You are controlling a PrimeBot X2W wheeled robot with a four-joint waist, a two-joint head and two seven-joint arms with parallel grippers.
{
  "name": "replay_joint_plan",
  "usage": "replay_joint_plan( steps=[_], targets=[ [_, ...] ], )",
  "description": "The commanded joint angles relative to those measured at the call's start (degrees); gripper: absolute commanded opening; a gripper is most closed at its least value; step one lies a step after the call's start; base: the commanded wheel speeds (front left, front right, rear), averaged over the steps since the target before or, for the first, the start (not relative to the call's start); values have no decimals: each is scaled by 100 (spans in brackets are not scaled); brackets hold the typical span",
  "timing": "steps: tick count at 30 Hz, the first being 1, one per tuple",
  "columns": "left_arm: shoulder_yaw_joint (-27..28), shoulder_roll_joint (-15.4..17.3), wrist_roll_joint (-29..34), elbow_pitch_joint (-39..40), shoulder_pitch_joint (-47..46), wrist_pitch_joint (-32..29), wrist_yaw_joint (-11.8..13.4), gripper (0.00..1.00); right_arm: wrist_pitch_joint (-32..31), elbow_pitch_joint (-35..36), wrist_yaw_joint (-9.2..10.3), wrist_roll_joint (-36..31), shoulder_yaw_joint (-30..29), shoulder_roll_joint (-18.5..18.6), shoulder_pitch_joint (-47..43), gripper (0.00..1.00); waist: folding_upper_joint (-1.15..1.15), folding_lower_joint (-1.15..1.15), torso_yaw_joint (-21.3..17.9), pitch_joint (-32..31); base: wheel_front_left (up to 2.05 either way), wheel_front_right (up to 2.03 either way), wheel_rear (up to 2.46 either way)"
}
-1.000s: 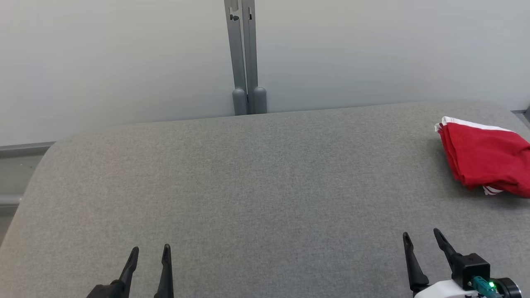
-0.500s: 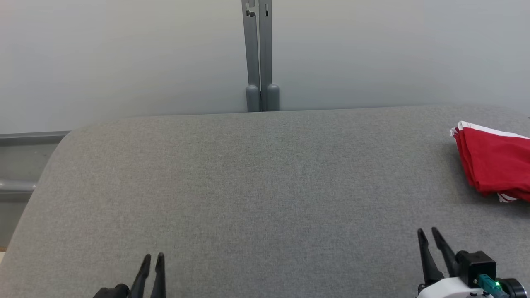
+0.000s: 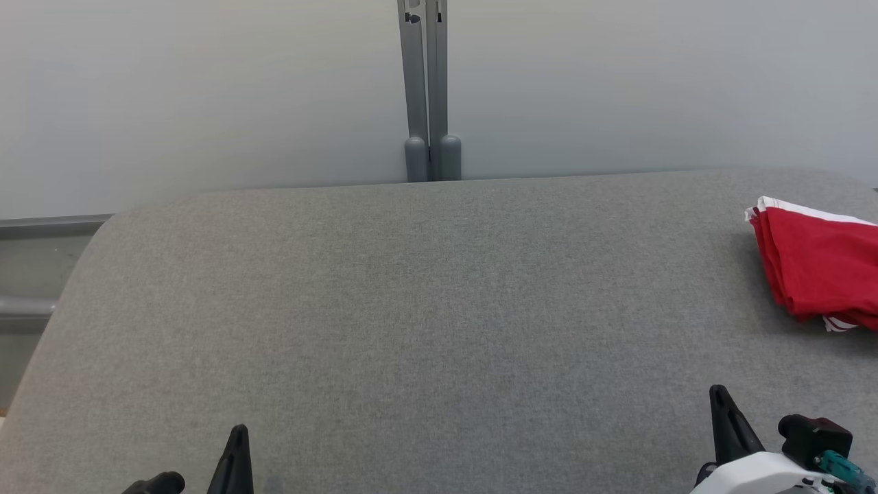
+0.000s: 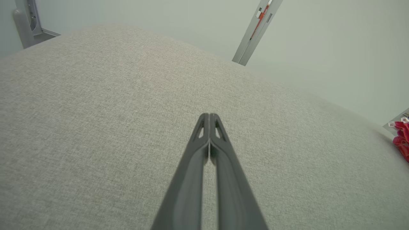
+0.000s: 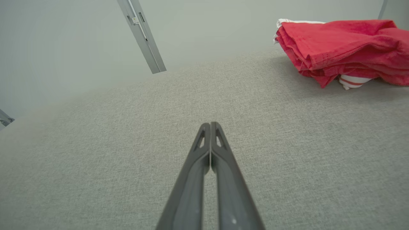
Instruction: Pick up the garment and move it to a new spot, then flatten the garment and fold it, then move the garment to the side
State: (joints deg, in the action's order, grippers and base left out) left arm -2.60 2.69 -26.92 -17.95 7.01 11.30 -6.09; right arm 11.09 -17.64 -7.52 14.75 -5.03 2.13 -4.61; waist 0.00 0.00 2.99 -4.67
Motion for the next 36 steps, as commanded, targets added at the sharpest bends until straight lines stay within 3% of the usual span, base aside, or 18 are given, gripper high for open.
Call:
replay_joint_plan(
  steps=[1, 36],
  targets=[
    [54, 8, -267, 112, -197, -55, -28, 0, -52, 123, 1, 295, -8, 30, 177, 0, 0, 0, -5, 7, 0, 0, 0],
    [426, 16, -2977, 248, -709, -797, -81, 0, -779, 254, 1, 3509, -62, 56, 582, 0, 0, 0, -96, 155, 0, 0, 0]
  ],
)
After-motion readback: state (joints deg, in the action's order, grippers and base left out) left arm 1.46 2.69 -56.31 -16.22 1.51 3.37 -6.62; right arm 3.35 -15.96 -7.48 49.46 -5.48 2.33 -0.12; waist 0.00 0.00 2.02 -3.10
